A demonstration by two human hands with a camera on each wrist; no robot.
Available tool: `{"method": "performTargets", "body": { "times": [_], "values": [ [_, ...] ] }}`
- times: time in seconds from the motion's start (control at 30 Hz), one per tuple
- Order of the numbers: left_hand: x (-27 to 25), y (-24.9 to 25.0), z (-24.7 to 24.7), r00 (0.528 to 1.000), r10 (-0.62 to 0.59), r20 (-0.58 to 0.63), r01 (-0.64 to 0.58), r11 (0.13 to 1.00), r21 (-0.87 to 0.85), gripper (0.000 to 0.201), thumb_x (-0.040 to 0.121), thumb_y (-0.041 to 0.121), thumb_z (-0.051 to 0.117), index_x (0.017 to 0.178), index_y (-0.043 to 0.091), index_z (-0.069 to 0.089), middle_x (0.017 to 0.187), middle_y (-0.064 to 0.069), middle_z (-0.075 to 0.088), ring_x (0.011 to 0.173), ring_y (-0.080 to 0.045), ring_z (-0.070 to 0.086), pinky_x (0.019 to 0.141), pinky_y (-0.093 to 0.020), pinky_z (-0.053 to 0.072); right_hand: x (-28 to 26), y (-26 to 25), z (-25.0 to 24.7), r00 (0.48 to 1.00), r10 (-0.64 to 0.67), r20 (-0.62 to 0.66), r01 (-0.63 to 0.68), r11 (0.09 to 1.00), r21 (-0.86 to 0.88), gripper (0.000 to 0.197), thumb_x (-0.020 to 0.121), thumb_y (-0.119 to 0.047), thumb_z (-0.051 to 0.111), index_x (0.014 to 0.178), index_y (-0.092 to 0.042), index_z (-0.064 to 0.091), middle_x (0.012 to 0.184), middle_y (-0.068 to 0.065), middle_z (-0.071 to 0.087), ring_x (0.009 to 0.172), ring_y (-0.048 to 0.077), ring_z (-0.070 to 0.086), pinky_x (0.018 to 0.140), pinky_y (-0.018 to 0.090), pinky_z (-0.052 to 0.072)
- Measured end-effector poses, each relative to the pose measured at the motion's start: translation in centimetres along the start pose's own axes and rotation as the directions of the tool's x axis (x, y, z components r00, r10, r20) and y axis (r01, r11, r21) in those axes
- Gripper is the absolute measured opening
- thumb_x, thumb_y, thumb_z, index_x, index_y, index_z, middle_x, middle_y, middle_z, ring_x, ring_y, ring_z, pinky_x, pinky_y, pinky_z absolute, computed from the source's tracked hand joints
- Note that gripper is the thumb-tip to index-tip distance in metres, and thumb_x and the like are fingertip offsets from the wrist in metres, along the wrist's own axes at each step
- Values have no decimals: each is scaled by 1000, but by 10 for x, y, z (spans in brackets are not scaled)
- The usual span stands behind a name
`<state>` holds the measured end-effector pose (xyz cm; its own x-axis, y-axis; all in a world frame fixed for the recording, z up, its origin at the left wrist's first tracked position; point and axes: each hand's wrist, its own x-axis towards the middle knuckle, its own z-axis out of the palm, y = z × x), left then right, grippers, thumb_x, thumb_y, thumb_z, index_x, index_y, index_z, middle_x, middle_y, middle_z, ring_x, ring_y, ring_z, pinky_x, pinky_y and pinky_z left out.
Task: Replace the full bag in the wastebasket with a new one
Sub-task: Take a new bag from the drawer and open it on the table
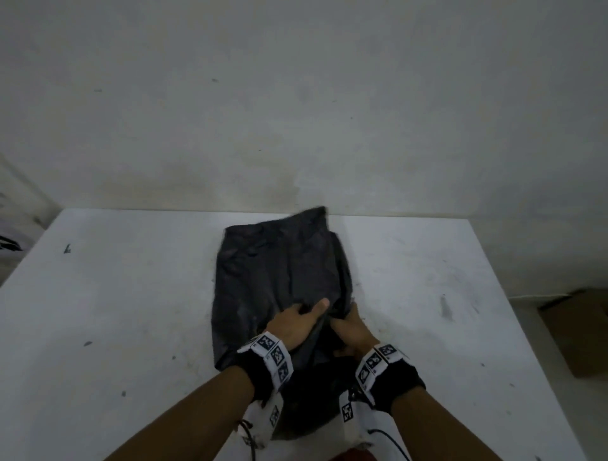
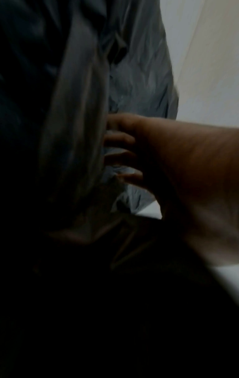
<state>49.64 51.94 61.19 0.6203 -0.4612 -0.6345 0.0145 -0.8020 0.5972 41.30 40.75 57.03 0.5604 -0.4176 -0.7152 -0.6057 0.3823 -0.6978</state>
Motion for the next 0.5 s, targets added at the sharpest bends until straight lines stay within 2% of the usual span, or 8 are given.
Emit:
{"method": "performTargets", "body": {
  "times": [0.07,0.13,0.2,0.27,0.3,0.33,0.4,0.5],
  "values": [
    [2,0,2,997,26,76,-19,996,-88,78,79,72,53,133,17,56,138,-7,55,123,-26,52,107,-33,38,-5,-1,9,993,2,120,-1,1000,-3,45,95,-21,55,137,-12,43,118,8,61,97,26,63,67,32,58],
    [7,-2,3,995,72,70,-61,986,-154,56,85,57,59,120,14,67,126,-8,63,112,-25,59,98,-29,44,-10,-5,12,985,-88,147,88,996,6,32,98,-9,50,129,-1,54,108,11,64,87,21,64,61,22,56],
    [13,-4,-3,995,97,-38,-102,982,-160,44,92,43,56,114,7,67,121,-13,65,108,-27,59,90,-27,44,-12,-10,10,978,-165,128,159,986,57,34,93,-14,62,124,-3,60,115,14,67,94,22,67,75,27,58],
    [19,-3,-17,985,71,-159,-100,978,-182,45,97,37,49,117,-1,63,124,-20,61,112,-33,57,94,-32,44,-10,-17,0,978,-206,15,204,973,111,40,85,-22,72,120,-4,64,119,13,67,104,26,66,94,40,54],
    [22,-3,-26,976,55,-212,-99,974,-203,47,99,35,45,121,-5,59,128,-24,58,116,-36,55,97,-36,43,-10,-22,-7,975,-203,-95,213,971,112,41,84,-24,74,118,-2,65,118,12,67,105,28,66,97,42,52],
    [24,-3,-37,962,29,-270,-91,971,-222,49,101,32,41,125,-8,54,131,-27,54,118,-38,53,99,-38,41,-8,-26,-17,957,-191,-219,216,972,95,43,83,-26,75,116,-1,65,116,13,67,105,29,65,98,43,51],
    [27,-12,-59,905,-45,-424,-73,964,-257,46,103,25,39,130,-10,49,135,-30,50,122,-41,50,99,-38,38,-5,-31,-41,909,-149,-389,195,978,79,49,83,-29,74,118,4,63,116,18,66,106,33,63,97,43,51],
    [28,-44,-88,784,-166,-599,-30,952,-304,34,100,15,41,118,-10,56,124,-31,57,111,-44,55,93,-41,42,-9,-28,-70,889,-100,-447,63,993,-96,49,87,-32,69,116,7,61,118,23,63,105,37,61,90,37,49]
  ]
}}
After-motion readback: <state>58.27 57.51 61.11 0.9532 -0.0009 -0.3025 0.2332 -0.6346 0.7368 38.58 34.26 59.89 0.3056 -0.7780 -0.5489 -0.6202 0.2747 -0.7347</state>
